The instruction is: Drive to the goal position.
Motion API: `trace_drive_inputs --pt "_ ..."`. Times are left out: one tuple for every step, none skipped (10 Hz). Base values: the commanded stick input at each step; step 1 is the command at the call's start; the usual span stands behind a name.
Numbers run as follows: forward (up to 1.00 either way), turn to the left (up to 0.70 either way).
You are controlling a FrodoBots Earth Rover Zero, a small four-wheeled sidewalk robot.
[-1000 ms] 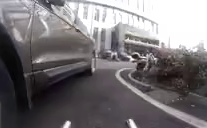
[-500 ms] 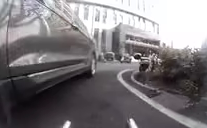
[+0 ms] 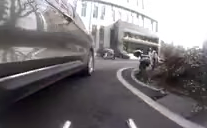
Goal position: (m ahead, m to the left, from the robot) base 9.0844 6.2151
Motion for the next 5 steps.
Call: trace_drive_inputs --pt "0.45 -0.27" --pt "0.45 -0.27" --pt "0.45 -0.27" --pt "0.45 -0.27" --pt "0.45 -0.27"
